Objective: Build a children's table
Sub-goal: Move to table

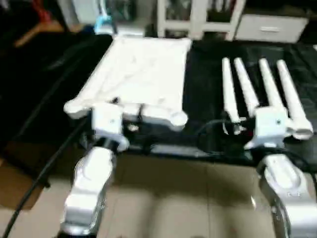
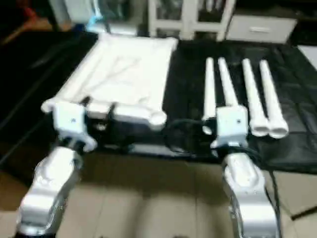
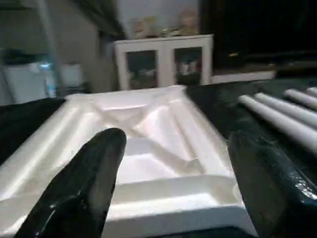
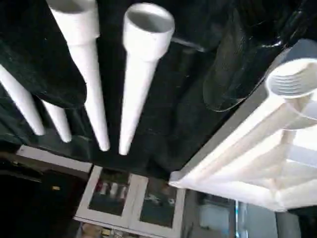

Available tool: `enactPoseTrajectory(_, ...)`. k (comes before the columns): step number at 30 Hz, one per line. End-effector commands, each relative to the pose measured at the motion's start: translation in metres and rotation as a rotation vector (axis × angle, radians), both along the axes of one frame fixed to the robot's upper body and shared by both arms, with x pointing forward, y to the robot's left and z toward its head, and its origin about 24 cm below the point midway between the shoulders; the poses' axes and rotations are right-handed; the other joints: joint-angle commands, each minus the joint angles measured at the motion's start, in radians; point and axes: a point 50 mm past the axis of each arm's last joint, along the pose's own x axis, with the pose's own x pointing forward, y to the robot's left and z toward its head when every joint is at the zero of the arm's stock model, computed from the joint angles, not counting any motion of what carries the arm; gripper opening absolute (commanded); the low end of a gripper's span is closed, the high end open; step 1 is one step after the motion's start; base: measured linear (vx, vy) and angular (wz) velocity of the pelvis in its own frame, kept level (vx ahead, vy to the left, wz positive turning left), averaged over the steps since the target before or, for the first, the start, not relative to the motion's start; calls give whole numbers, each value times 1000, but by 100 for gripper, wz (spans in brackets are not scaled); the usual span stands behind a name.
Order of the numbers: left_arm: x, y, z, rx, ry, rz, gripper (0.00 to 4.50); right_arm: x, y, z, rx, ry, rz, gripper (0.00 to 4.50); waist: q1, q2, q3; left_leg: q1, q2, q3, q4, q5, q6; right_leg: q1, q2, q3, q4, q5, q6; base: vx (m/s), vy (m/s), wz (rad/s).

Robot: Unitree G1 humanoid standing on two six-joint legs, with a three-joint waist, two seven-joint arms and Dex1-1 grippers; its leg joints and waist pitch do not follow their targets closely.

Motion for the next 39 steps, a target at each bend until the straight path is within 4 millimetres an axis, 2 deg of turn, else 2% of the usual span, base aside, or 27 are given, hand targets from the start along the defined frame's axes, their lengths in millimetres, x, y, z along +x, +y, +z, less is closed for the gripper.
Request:
enactPoseTrajectory(1,0,9,-4,14,20,36,372,2,4,2,0,-6,24,424,15,-6,-74,-52,-27,-6,-44,47,129,110,-40,47,-55,57,-231,102,5,2)
enactPoseTrajectory(2,0,9,-4,17,19,38,372,2,4,2,-1,-8,23,424,-5,5,-78,28,5,-34,-54,138,216,45,-5,0,-6,208,-218,129,-8,12)
enactPoseTrajectory(5,0,10,-4,19,19,43,372,3,4,3,-1,-13,28,424,-29,0,-73,99,51,-77,-37,218,404,-35,-38,-29,27,148,-211,127,9,16)
enactPoseTrajectory(7,0,12,-4,18,20,50,372,4,4,4,-2,-15,42,424,-10,-34,-62,10,-35,-27,-6,165,418,56,-48,16,-7,209,-235,77,29,13)
enactPoseTrajectory(8,0,13,-4,19,20,54,372,4,4,5,-6,-16,47,424,19,-30,-66,-76,-59,-22,20,106,327,134,-77,65,-31,219,-290,65,44,16)
enactPoseTrajectory(9,0,13,-4,19,20,54,372,4,4,5,-6,-16,48,424,23,-20,-66,-75,-51,-27,15,118,296,135,-70,61,-25,234,-297,0,0,0)
enactPoseTrajectory(10,0,13,-4,20,21,57,372,4,4,5,-10,-17,51,424,12,4,-70,-16,-22,-53,-11,202,277,89,-23,13,8,260,-272,47,29,19)
enactPoseTrajectory(11,0,14,-5,24,22,61,372,5,3,5,-22,-17,54,424,-35,10,-76,111,44,-132,-14,324,378,-34,-11,-40,64,163,-197,104,-42,14)
enactPoseTrajectory(13,0,14,-5,26,22,61,372,5,3,5,-27,-17,54,424,-55,7,-72,177,123,-195,-27,306,505,-121,-61,-43,95,-64,-99,125,-71,6)
enactPoseTrajectory(14,-1,14,-5,25,21,61,372,5,4,4,-31,-14,61,424,-48,-8,-52,134,122,-185,-42,248,540,-118,-88,-33,102,-68,-29,46,-53,-6)
enactPoseTrajectory(15,-1,14,-4,26,21,61,372,5,5,4,-39,-13,68,424,-31,-49,-44,51,-4,-91,3,104,425,-28,-107,17,-2,36,-76,54,-24,8)
enactPoseTrajectory(16,-1,14,-4,26,21,60,372,5,5,4,-41,-13,70,424,4,-67,-51,-82,-105,-50,112,-11,332,143,-175,146,-60,40,-195,54,-24,8)
enactPoseTrajectory(17,-1,14,-4,27,21,60,372,5,6,3,-49,-12,77,424,18,-58,-47,-116,-74,-69,148,-21,269,170,-221,168,-68,47,-256,79,15,22)
enactPoseTrajectory(19,-1,14,-4,27,21,58,372,4,6,3,-46,-12,75,424,19,-48,-26,-124,-47,-83,133,26,105,143,-176,114,-70,86,-357,65,26,10)
enactPoseTrajectory(20,-1,13,-4,26,21,55,372,4,6,3,-37,-11,70,424,13,-4,-19,-75,-20,-72,14,93,101,107,-101,12,-91,-163,-327,68,17,1)
enactPoseTrajectory(21,-1,13,-4,26,22,53,372,4,6,2,-34,-10,68,424,4,11,-16,-45,-6,-65,-15,65,102,94,-84,-17,-97,-239,-297,0,0,0)
enactPoseTrajectory(22,0,12,-5,25,24,44,372,4,5,2,-31,-7,63,424,-34,48,-17,-15,51,-133,-78,-172,117,65,-19,-59,-25,-259,-208,71,70,-5)
enactPoseTrajectory(24,-1,10,-6,22,30,34,372,3,5,1,-35,-4,59,424,-62,55,-55,107,115,-225,-83,-258,258,-38,-27,-61,98,-154,-79,100,94,2)
enactPoseTrajectory(27,-1,7,-9,15,42,25,372,2,3,-1,-42,3,49,424,-76,17,-55,85,109,-219,-64,37,503,-109,-66,-39,134,-35,82,106,43,-1)
enactPoseTrajectory(29,-2,7,-14,4,58,29,372,0,-1,-3,-33,10,30,424,-54,-29,-37,-4,6,-133,-48,-94,395,-40,-109,13,-6,28,50,69,-27,-3)
enactPoseTrajectory(30,-2,7,-17,4,65,31,372,0,-3,-4,-29,11,23,424,-29,-65,-41,-61,-91,-63,51,-163,285,51,-168,100,-86,-212,19,96,-64,2)
enactPoseTrajectory(31,-2,7,-17,4,65,31,372,0,-3,-4,-29,11,23,424,-15,-50,-52,-95,-78,-81,96,-101,250,105,-225,128,-93,-283,-49,96,-64,2)
enactPoseTrajectory(33,-3,7,-19,5,71,31,372,0,-4,-5,-26,13,16,424,-8,-38,-27,-123,-49,-96,88,45,132,99,-182,76,-95,-333,-205,98,-12,-6)
enactPoseTrajectory(35,-4,9,-23,7,81,35,372,-1,-6,-8,-12,19,5,424,-15,2,-23,-78,-20,-81,-9,71,129,68,-106,-5,-98,-378,-240,92,21,-1)
enactPoseTrajectory(37,-5,10,-27,14,93,40,372,-1,-8,-11,1,27,-5,424,-57,19,-16,-12,47,-130,-72,-231,138,11,-41,-53,-44,-332,-192,95,84,3)
enactPoseTrajectory(38,-6,11,-29,15,96,41,372,-2,-9,-12,6,28,-6,424,-81,44,-47,74,85,-186,-91,-325,176,-37,-39,-64,38,-135,-158,113,71,8)
enactPoseTrajectory(39,-7,11,-29,15,97,43,372,-2,-9,-12,6,28,-6,424,-89,45,-50,84,88,-200,-88,-256,233,-52,-39,-67,56,-86,-118,134,52,4)
